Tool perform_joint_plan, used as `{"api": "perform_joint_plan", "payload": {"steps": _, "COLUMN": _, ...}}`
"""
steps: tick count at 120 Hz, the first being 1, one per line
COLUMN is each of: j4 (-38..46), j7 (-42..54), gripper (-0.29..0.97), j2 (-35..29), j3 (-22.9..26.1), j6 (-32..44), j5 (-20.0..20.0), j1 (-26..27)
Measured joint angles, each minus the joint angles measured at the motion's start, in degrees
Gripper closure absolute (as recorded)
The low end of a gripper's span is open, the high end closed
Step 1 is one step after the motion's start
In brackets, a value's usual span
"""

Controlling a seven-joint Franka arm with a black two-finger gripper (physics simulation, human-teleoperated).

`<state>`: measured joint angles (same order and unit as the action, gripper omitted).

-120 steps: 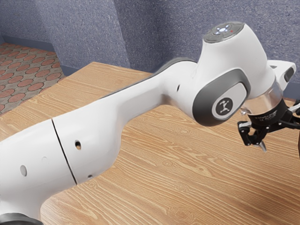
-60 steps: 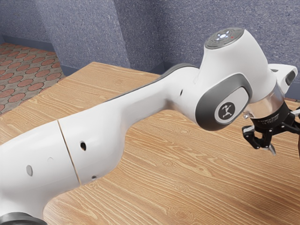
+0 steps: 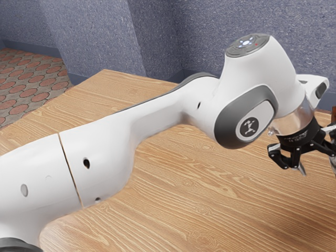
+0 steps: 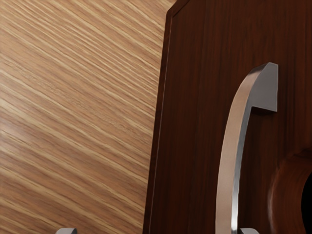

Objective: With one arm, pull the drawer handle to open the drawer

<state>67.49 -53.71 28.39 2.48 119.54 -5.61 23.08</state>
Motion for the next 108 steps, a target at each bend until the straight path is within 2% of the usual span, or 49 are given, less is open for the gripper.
{"api": "perform_joint_plan", "payload": {"steps": 108, "j4": 6.6, "j7": 0.4, "gripper": 0.3, "j2": -4.5, "j3": -1.8, "j6": 0.0, "j5": 0.4, "j1": -1.4}}
